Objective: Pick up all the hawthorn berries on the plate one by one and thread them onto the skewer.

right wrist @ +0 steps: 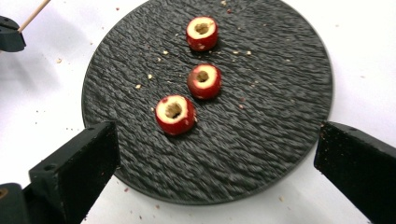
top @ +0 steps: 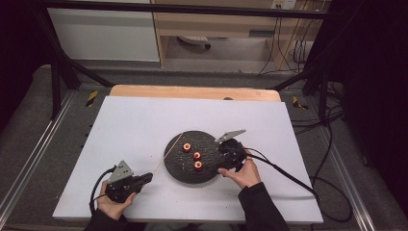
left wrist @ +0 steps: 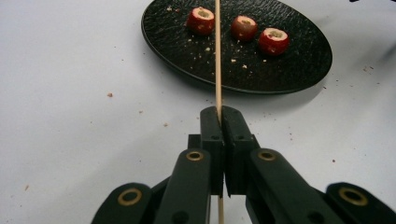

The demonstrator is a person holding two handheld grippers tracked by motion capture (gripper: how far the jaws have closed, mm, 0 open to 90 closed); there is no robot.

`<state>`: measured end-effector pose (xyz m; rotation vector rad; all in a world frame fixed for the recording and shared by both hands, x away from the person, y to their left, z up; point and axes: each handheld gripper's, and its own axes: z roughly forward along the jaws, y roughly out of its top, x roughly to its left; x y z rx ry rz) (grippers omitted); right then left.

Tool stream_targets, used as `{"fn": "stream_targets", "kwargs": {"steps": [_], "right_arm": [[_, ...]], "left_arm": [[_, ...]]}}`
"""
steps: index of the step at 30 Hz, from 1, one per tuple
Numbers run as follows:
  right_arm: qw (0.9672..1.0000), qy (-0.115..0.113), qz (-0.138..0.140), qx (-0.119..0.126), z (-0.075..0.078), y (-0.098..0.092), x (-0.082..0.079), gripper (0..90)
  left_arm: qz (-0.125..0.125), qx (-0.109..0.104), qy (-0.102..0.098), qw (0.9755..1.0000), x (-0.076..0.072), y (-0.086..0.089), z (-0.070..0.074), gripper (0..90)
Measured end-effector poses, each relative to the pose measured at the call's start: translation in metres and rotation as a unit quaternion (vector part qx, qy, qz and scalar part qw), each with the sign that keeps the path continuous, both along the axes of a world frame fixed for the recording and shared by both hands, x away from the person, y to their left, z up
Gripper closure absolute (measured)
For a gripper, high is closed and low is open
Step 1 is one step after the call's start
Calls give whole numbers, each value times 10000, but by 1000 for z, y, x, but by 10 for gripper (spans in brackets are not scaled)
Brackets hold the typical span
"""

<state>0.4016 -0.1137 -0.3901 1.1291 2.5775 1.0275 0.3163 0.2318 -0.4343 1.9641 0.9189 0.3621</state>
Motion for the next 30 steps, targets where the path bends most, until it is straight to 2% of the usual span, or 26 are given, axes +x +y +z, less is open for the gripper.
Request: {"fn": "stream_targets", "kwargs": {"steps": [6,8,12,15,19,22,30], "right_arm": [[9996,255,-31,-110,-1,17,9,62],[9993,334,-34,-192,-3,22,11,94],[9986,487,-9,-207,-8,30,14,176],[9976,605,34,-345,-9,37,16,239],[9963,768,36,-378,-9,45,19,312],[9951,834,-11,-539,-10,50,22,357],[9913,1112,-116,-694,-18,57,26,476]], "left_arm": [[3,-4,-3,10000,0,0,0,879],[3,4,-8,10000,0,0,0,879],[12,15,-7,10000,0,1,0,879],[7,19,-7,10000,0,0,-1,878],[-4,40,-5,10000,0,0,-1,879],[3,35,0,10000,0,0,-1,878],[-15,40,10,10000,0,0,-1,879]]}}
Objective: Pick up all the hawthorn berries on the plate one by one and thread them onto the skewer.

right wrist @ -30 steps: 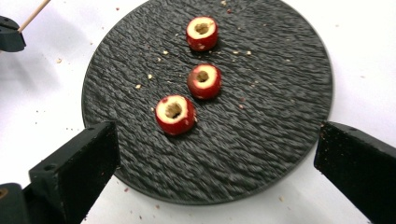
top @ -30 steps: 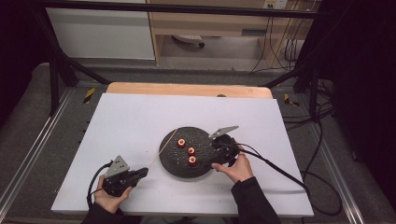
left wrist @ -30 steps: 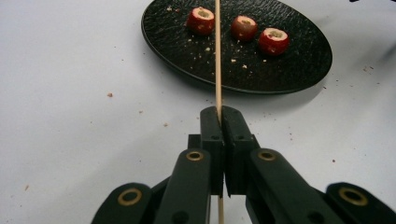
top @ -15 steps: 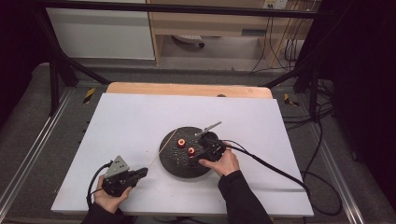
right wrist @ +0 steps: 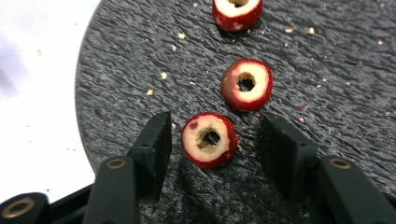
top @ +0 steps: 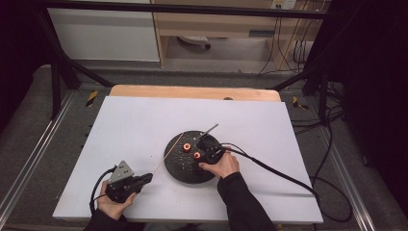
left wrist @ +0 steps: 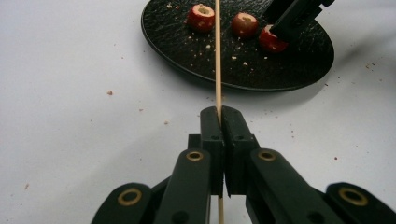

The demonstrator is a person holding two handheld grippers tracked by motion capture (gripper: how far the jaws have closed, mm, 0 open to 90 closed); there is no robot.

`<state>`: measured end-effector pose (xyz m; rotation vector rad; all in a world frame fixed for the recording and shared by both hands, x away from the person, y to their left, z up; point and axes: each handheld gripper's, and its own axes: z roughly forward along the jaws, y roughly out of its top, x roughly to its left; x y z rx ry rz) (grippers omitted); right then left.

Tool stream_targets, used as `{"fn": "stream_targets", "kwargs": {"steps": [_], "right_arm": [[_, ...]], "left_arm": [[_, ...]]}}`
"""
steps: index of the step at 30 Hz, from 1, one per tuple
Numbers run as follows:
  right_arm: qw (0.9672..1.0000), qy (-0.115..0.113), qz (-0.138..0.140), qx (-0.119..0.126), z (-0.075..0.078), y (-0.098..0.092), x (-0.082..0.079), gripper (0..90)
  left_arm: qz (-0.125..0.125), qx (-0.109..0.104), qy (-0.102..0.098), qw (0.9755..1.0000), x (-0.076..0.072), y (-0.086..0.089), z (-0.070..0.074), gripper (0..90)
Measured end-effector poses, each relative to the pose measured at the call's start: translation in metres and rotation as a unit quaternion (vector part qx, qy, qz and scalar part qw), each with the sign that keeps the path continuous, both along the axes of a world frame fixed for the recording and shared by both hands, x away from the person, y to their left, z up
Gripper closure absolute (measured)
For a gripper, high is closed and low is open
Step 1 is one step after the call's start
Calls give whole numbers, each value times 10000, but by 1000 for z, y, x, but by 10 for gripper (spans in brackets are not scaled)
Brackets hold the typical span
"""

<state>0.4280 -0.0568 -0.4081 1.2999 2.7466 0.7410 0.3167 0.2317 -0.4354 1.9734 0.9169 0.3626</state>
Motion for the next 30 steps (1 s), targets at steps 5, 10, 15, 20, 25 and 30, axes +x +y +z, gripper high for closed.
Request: {"fn": "stream_targets", "kwargs": {"steps": [5,10,15,20,25,30], "right_arm": [[9999,119,-75,50,-3,1,3,535],[9995,283,-120,71,-4,1,5,576],[9991,373,-164,100,-5,1,8,589],[9986,460,-236,135,-4,0,9,594],[9976,456,-309,413,3,-3,7,597],[9958,251,-422,773,17,-9,4,598]], "left_arm": [[-6,5,6,10000,0,0,0,879],[-13,6,11,10000,0,0,0,879],[-17,10,14,10000,0,-1,0,879],[-17,8,14,10000,0,0,0,878],[-15,3,-8,10000,0,0,0,878],[5,-25,-24,10000,-1,0,1,879]]}}
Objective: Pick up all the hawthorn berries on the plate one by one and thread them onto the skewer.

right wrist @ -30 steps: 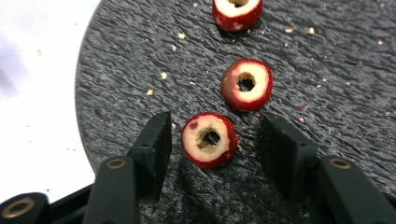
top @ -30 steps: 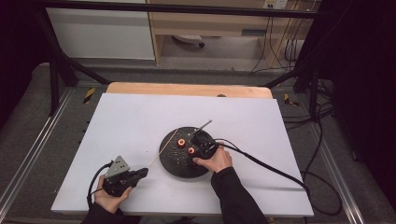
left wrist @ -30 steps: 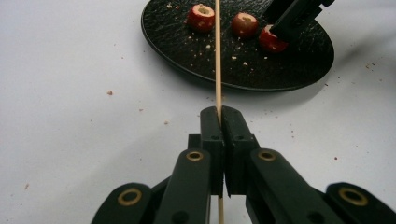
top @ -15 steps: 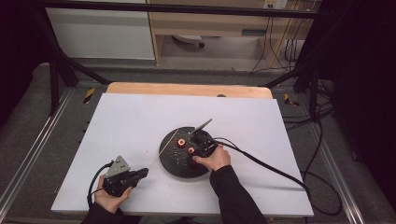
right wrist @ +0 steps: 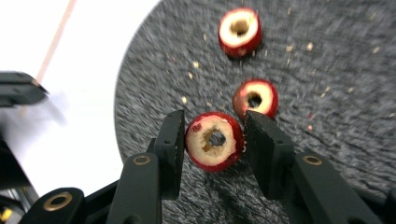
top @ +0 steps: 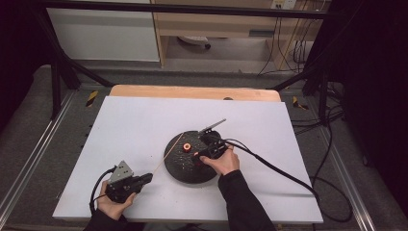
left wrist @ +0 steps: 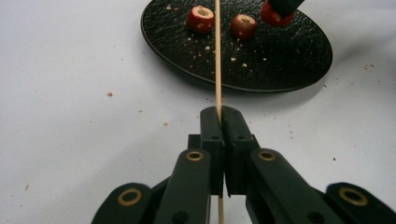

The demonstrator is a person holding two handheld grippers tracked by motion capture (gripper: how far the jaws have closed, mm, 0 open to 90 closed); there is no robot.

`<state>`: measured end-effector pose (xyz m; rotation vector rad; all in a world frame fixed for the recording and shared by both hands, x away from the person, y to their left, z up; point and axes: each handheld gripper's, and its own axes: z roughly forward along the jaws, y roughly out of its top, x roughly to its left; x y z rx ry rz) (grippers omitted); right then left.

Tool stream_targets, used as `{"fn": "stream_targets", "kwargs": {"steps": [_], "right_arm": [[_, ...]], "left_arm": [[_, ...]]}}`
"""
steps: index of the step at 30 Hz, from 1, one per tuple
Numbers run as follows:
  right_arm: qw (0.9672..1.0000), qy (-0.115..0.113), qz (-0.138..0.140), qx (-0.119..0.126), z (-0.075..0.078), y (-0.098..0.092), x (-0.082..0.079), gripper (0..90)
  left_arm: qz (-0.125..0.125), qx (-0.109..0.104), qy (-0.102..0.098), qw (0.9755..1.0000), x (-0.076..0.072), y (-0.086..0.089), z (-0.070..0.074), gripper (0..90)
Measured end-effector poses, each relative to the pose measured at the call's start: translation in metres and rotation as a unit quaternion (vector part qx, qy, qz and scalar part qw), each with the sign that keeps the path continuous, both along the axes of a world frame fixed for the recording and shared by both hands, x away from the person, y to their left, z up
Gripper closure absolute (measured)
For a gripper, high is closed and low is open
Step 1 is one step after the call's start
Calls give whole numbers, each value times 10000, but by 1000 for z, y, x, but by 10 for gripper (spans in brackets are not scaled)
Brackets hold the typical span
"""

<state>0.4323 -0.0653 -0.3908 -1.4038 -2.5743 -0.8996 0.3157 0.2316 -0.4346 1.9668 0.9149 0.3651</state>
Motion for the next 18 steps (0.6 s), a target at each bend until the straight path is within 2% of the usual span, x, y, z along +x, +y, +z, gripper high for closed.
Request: {"fn": "stream_targets", "kwargs": {"steps": [5,10,14,15,16,17,18], "right_arm": [[9990,-260,-119,331,10,-5,-3,599],[9947,-495,-265,859,13,-11,-7,600],[9888,-671,-425,1267,14,-17,-10,600],[9842,-753,-521,1516,14,-20,-11,600],[9842,-753,-521,1516,14,-20,-11,600],[9780,-866,-638,1786,13,-23,-13,600],[9780,-866,-638,1786,13,-23,-13,600]], "left_arm": [[15,-4,-26,10000,-1,0,0,879],[55,-20,-63,10000,-1,0,1,879],[80,-33,-73,9999,-2,1,1,879],[81,-38,-78,9999,-2,1,1,879],[86,-43,-84,9999,-2,1,1,879],[92,-51,-81,9999,-2,1,1,879],[96,-58,-81,9999,-2,1,1,879]]}}
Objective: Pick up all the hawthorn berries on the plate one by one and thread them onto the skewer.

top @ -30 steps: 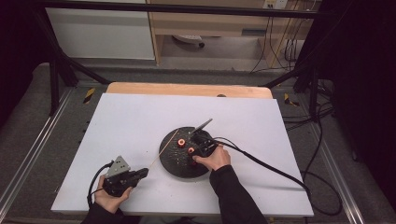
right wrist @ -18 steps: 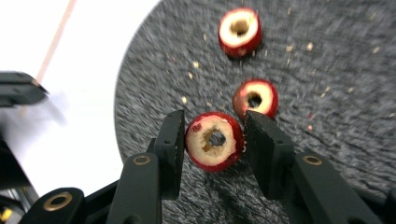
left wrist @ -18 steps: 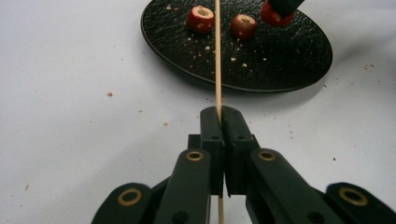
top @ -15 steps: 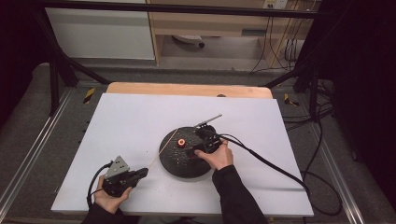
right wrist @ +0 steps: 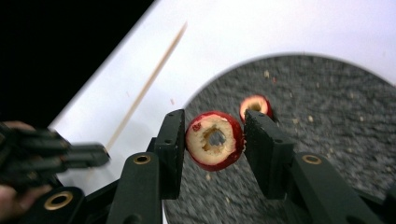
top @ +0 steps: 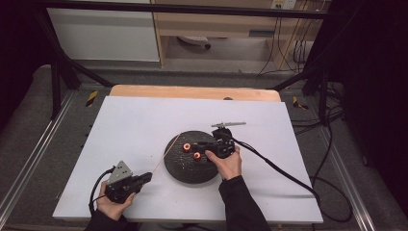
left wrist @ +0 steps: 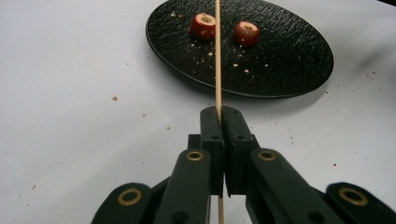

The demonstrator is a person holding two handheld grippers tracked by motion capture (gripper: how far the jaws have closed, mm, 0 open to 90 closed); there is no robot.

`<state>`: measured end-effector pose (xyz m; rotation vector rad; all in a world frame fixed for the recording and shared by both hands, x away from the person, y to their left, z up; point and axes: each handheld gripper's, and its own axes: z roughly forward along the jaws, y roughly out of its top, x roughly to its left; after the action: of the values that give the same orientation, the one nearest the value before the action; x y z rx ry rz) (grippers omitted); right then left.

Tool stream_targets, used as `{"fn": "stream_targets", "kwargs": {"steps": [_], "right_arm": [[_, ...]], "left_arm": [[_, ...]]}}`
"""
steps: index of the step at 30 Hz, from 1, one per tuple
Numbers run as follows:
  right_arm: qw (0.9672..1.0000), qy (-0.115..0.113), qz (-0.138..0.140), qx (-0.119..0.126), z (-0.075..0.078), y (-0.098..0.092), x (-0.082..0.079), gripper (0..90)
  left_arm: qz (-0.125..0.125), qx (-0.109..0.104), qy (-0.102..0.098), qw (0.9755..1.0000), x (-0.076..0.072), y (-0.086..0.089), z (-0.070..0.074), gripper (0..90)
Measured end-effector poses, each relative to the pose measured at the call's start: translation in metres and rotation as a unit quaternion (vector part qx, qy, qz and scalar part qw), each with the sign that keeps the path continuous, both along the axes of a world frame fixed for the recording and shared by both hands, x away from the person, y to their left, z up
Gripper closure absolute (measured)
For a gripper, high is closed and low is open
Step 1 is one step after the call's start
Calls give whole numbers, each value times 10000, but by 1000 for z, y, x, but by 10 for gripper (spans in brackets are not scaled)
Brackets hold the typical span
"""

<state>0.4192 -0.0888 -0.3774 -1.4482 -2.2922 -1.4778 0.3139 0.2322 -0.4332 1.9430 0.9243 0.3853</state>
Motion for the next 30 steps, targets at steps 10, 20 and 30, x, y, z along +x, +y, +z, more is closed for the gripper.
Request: {"fn": "stream_targets", "kwargs": {"steps": [10,20,30], "right_arm": [[9912,-453,-567,1104,-8,-10,-4,600],[9762,-902,-960,1725,-10,-6,-4,601],[9629,-1104,-1255,2119,-15,-2,0,601]], "left_arm": [[35,-40,-26,10000,-1,0,0,879],[47,-72,-70,9999,-2,0,2,879],[48,-102,-108,9999,-3,-2,1,879]]}}
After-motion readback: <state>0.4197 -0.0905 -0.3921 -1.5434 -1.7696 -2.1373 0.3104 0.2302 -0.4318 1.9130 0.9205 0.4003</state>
